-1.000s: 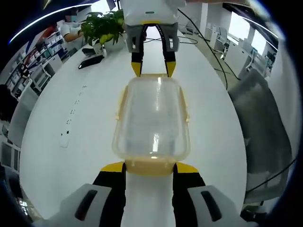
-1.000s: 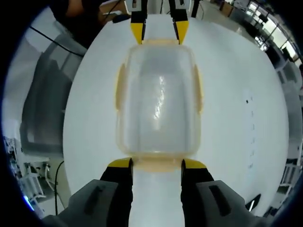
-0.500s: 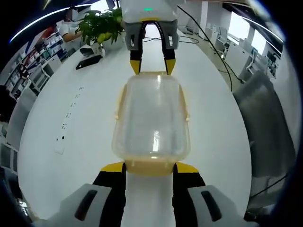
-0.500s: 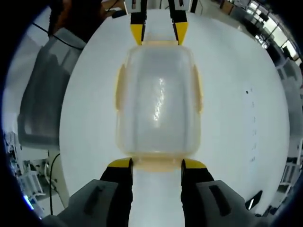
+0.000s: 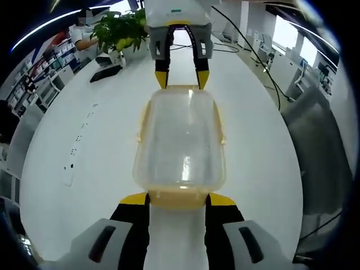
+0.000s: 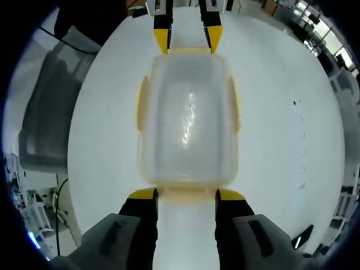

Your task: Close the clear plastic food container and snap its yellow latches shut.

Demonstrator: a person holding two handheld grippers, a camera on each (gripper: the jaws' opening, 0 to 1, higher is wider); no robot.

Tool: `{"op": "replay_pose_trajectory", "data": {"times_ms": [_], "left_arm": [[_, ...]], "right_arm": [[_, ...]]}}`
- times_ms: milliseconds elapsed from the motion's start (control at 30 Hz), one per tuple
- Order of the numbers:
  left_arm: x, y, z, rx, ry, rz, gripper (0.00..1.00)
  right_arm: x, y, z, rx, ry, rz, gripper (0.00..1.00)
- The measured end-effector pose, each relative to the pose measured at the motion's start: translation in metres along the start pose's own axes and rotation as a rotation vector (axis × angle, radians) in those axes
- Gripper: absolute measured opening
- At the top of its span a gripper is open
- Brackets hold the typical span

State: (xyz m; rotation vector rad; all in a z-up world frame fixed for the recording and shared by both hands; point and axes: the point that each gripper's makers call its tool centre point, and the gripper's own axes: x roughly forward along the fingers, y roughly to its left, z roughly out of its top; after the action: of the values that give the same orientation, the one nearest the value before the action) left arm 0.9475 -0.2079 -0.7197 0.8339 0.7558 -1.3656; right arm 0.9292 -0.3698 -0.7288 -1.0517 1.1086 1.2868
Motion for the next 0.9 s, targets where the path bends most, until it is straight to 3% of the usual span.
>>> {"op": "replay_pose_trajectory", "data": {"times_ms": [900], "left_arm": [[0.0057, -0.0002, 0.0002, -0.006, -0.011, -0.012, 0.32]], "right_arm": [[0.0009, 0.0028, -0.0023, 0.011, 0.014, 0.008, 0.36]]}}
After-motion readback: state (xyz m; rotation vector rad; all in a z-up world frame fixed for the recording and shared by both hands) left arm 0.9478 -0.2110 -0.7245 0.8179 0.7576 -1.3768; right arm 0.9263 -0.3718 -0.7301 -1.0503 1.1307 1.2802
